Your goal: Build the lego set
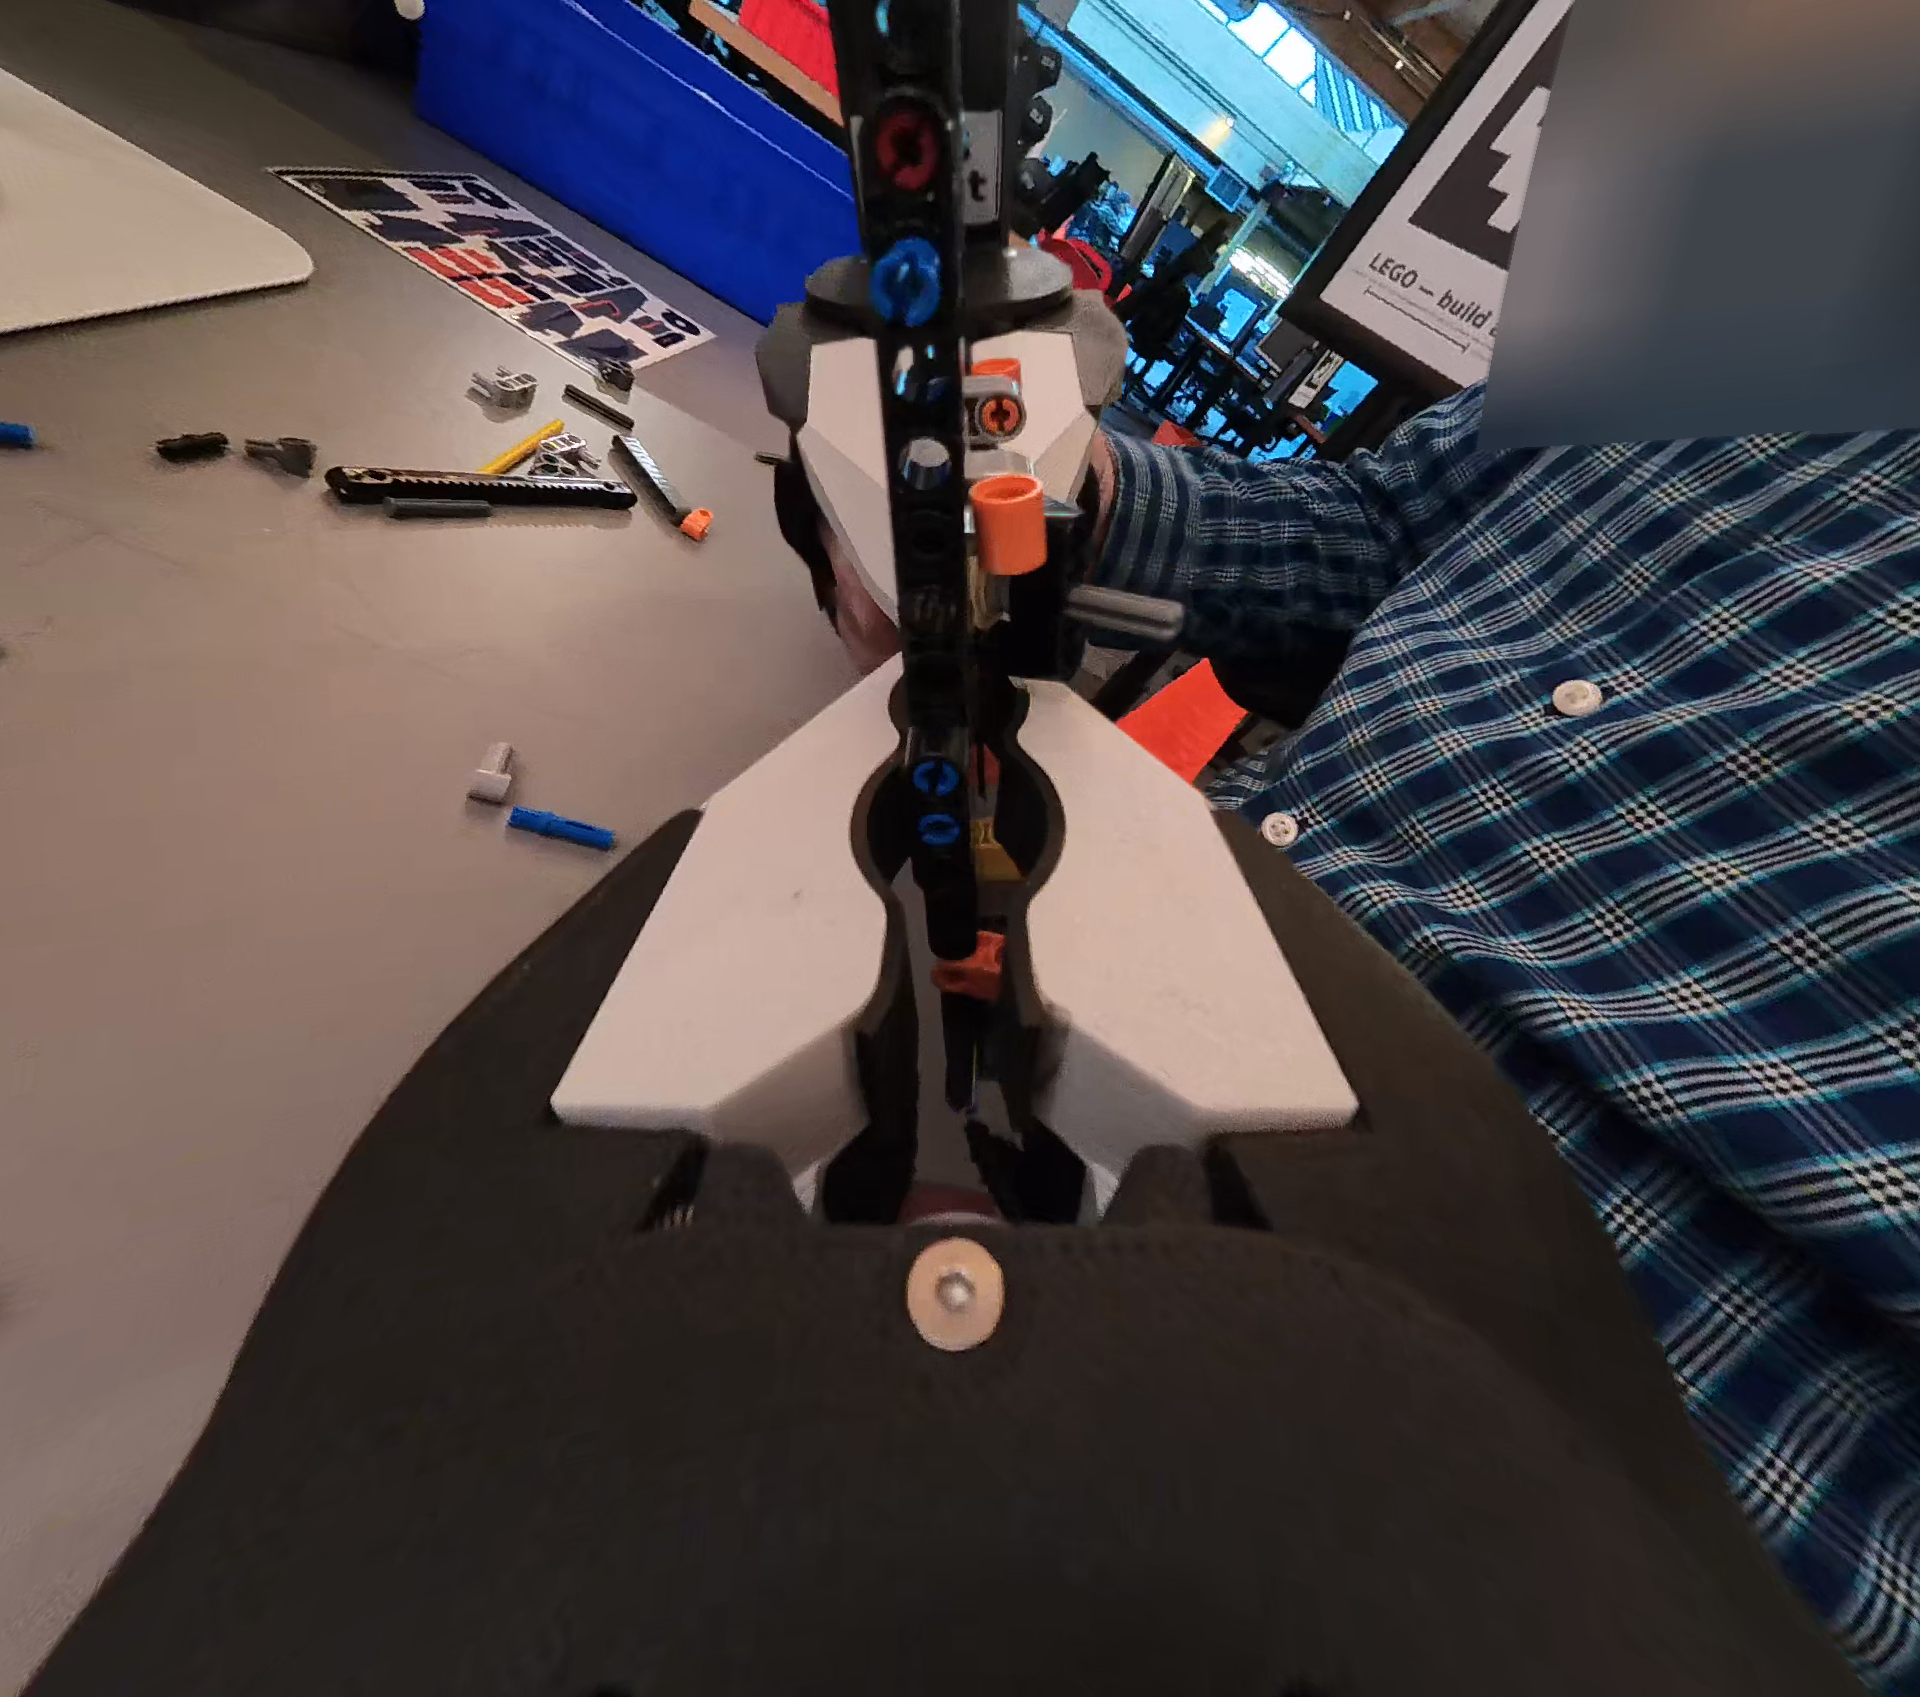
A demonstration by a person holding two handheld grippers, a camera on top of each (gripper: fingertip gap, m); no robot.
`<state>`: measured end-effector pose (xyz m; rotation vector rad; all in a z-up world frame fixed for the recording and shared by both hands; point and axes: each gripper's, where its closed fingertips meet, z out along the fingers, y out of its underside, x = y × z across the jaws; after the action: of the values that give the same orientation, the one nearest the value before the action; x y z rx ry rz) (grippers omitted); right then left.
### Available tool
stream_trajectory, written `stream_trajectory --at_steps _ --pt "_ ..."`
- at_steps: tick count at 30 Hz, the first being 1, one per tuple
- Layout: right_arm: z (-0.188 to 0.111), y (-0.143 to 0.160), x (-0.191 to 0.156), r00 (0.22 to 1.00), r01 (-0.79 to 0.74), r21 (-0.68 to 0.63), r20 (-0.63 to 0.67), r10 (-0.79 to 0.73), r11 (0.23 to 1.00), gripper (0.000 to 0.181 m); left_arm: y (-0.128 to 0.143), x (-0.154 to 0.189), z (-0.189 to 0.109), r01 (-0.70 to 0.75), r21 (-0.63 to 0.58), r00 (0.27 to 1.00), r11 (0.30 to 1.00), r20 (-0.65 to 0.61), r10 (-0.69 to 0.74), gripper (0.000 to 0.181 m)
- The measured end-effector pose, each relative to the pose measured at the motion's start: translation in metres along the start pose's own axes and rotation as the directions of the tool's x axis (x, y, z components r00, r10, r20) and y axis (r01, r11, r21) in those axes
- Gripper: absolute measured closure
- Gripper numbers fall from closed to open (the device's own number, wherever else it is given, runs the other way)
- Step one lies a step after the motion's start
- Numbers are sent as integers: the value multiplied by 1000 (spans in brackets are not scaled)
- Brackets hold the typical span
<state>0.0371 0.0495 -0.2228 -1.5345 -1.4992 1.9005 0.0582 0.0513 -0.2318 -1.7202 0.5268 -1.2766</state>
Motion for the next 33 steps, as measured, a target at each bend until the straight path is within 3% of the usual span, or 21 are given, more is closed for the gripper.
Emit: stream_trajectory --at_steps 12,19,20,22,29,33 --pt "-1 10 -6 999 49 -109 -5 -50 993 176 8 6 0 8 -43 999 999 -48 -10 175" --pt "-1 2 -6 999 45 -36 -4 -45 998 174 -1 7 -2 31 -2 998 1000 -58 -31 175" --pt "-2 2 -4 1000 26 -37 -9 -26 999 165 -2 8 -3 43 6 997 999 -65 -42 175" --pt "-3 2 -7 1000 23 -24 14 -23 999 175 -2 7 -2 39 9 998 999 -53 -38 175" --pt "0 4 0 1000 -5 7 -4 6 1000 176 1 0 -4 25 -20 1000 999 -10 -25 175" --pt "0 6 0 998 55 -40 -40 -56 998 176 3 0 -4 7 -37 1000 999 -8 -8 175"
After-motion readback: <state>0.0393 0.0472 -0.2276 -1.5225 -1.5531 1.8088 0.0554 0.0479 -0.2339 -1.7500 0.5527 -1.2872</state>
